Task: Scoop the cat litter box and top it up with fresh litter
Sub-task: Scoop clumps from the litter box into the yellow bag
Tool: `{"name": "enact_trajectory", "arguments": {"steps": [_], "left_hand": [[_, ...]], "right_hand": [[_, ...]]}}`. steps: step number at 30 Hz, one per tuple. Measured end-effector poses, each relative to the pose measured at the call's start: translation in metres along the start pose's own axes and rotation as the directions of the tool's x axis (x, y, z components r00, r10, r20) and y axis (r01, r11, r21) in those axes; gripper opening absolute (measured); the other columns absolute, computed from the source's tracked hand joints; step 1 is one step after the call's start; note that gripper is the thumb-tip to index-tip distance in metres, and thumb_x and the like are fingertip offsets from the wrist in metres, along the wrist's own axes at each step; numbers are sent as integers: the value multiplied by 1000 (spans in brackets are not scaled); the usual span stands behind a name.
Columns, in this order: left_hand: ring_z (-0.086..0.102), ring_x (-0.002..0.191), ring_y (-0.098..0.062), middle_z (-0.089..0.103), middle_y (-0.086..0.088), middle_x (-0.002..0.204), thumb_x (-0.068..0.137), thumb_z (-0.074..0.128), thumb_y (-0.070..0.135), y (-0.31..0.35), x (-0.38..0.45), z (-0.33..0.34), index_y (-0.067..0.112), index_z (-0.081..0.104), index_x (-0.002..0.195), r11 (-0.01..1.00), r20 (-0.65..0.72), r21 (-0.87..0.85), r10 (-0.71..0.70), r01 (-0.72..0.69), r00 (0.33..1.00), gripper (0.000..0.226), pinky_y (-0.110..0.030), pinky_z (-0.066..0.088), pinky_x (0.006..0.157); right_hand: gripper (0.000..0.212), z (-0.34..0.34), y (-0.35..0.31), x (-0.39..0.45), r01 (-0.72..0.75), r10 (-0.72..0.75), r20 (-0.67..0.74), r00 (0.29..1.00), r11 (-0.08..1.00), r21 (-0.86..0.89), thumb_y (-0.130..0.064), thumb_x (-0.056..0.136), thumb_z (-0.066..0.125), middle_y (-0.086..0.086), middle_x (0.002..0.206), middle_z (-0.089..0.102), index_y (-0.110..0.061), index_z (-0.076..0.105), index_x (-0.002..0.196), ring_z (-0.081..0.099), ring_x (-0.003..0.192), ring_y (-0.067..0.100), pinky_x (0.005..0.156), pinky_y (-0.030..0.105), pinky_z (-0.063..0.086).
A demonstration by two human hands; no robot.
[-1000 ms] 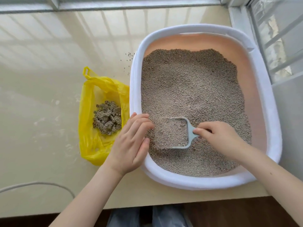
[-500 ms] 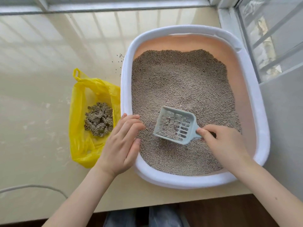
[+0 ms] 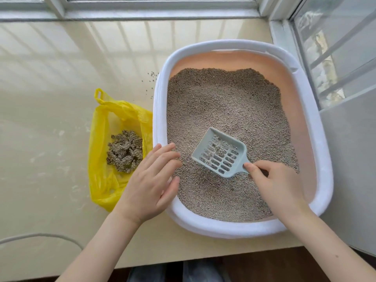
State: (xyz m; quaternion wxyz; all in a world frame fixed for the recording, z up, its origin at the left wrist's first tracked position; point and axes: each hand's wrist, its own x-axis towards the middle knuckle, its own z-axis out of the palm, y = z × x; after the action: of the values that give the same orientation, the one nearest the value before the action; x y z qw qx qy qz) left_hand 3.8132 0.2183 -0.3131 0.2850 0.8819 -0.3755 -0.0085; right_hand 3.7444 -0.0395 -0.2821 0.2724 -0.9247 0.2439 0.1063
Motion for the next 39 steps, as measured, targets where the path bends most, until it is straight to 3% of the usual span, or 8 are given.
{"name": "enact_trajectory", "arguments": {"steps": [6, 13, 16, 20, 22, 26, 30, 39], "left_hand": [[51, 120, -21, 58, -8, 120, 91, 47, 16, -10, -13, -11, 1, 61, 108, 965, -262, -147, -251, 218, 932, 27, -35, 39, 104], [49, 107, -23, 56, -9, 110, 82, 53, 11, -62, -39, -33, 4, 56, 113, 769, -456, -196, -621, 608, 638, 32, -22, 33, 95], [46, 114, -28, 52, -14, 118, 82, 57, 17, -86, -50, -35, 3, 52, 121, 591, -384, -256, -789, 765, 480, 41, -34, 33, 99], [50, 113, -25, 50, -6, 126, 84, 64, 26, -108, -60, -33, 10, 44, 130, 312, -104, -401, -950, 861, 295, 53, -40, 41, 97], [54, 98, -19, 52, -1, 118, 85, 65, 30, -110, -62, -32, 14, 47, 129, 280, -9, -426, -952, 861, 305, 50, -34, 44, 87], [52, 83, -19, 51, 0, 92, 87, 62, 20, -110, -62, -31, 17, 57, 102, 403, -56, -400, -907, 823, 417, 16, -27, 35, 69], [47, 80, -20, 51, -3, 89, 89, 58, 15, -112, -64, -32, 12, 57, 97, 449, -120, -405, -890, 796, 441, 9, -27, 30, 66], [46, 77, -17, 48, 3, 82, 87, 57, 15, -113, -66, -34, 14, 52, 92, 421, -101, -481, -898, 769, 428, 7, -27, 28, 63]], "right_hand": [[43, -1, -41, -10, 64, -59, -52, 997, 993, 99, -41, 97, 46, 5, 52, 56, -16, 54, 62, 55, 55, 20, 58, 39, 44], [38, 8, -125, -21, 231, -226, -50, 973, 965, 122, -40, 95, 46, 0, 49, 52, -19, 52, 64, 56, 54, 20, 59, 38, 44], [38, 22, -156, -25, 265, -265, -20, 964, 956, 126, -38, 93, 47, 0, 49, 46, -15, 44, 63, 48, 55, 24, 57, 38, 35], [34, 51, -186, -32, 351, -352, 29, 936, 936, 17, -35, 96, 44, -2, 58, 49, -20, 37, 67, 44, 59, 26, 57, 39, 23], [25, 66, -192, -34, 391, -390, 40, 920, 906, -164, -28, 98, 47, 6, 67, 58, -18, 41, 75, 56, 64, 32, 56, 35, 24], [36, 95, -195, -38, 394, -432, 14, 902, 809, -437, -1, 63, 82, 7, 43, 49, -12, 49, 60, 51, 32, 29, 42, 23, 17], [35, 111, -192, -40, 365, -444, -37, 895, 778, -511, 4, 55, 83, 8, 45, 50, -10, 52, 62, 51, 32, 28, 32, 23, 28], [28, 121, -183, -45, 380, -487, -129, 864, 797, -469, 8, 62, 80, 11, 64, 52, -4, 64, 82, 52, 50, 30, 45, 31, 42]]}}
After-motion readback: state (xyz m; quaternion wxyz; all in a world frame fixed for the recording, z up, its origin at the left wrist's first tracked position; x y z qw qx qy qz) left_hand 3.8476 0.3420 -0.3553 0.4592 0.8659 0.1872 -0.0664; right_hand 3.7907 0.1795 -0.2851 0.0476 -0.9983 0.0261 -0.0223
